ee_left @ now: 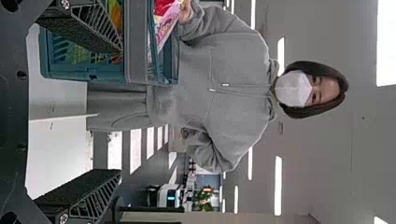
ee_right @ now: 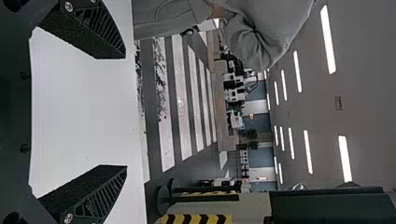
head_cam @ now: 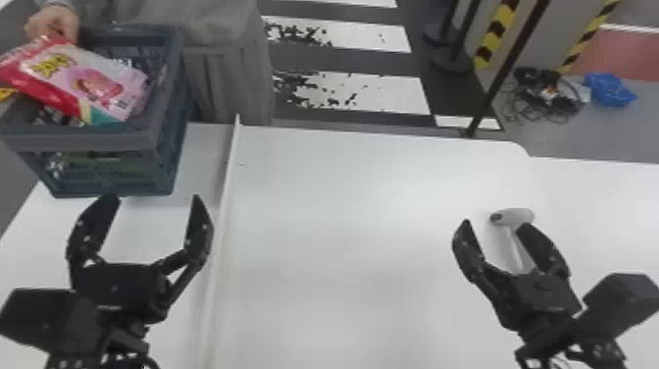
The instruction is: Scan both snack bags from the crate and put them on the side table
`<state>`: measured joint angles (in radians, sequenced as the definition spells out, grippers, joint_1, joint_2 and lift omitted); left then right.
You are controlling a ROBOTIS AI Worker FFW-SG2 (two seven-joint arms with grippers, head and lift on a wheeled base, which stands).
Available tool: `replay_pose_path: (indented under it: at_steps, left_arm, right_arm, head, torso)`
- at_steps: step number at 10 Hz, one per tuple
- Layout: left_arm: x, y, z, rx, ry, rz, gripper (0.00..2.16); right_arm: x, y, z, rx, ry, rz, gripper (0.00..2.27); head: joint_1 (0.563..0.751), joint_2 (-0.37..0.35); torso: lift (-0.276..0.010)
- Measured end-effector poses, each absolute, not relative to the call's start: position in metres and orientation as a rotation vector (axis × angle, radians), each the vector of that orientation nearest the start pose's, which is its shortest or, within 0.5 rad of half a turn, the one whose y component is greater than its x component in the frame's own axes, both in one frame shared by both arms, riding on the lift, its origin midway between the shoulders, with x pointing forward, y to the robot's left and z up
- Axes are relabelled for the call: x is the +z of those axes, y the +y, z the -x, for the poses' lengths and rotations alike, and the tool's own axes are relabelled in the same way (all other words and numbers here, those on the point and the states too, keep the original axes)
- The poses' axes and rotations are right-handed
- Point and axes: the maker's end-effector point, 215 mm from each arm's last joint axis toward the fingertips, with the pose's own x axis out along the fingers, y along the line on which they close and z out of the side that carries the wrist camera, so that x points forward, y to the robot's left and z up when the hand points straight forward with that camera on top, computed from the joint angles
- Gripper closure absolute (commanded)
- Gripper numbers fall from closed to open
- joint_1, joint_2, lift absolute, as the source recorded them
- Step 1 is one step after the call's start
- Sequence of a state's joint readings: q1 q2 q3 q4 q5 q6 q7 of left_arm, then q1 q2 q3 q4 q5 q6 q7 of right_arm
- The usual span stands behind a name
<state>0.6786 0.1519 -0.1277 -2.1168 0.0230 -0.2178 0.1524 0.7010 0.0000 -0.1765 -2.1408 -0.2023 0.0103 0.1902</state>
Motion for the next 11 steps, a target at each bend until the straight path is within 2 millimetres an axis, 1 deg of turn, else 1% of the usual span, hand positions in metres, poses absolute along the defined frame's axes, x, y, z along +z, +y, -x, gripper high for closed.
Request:
replay_pose_path:
  at_steps: [2,7,11]
  left_arm:
    - [-0.318,0.195,-0.387,-0.048,-0.056,-0.007,0.08]
    - [-0.327,0.197,-0.39,-0.061,-0.024,-0.007,0.07]
    - [-0.327,0.196,-0.391,-0.066,-0.024,-0.012,0.08]
  right_arm:
    - [-0.364,-0.28,-0.38,0.035,0.118,-0.11,0.08]
    - [-0.363,-0.28,-0.38,0.036,0.118,-0.107,0.08]
    - [-0.363,-0.278,-0.382,0.04,0.12,-0.102,0.08]
  head:
    - [0.695,-0.127]
    - [0.695,-0.123]
    - [0.695,-0.121]
  torso:
    - [-0.087]
    - [-0.087]
    - [-0.087]
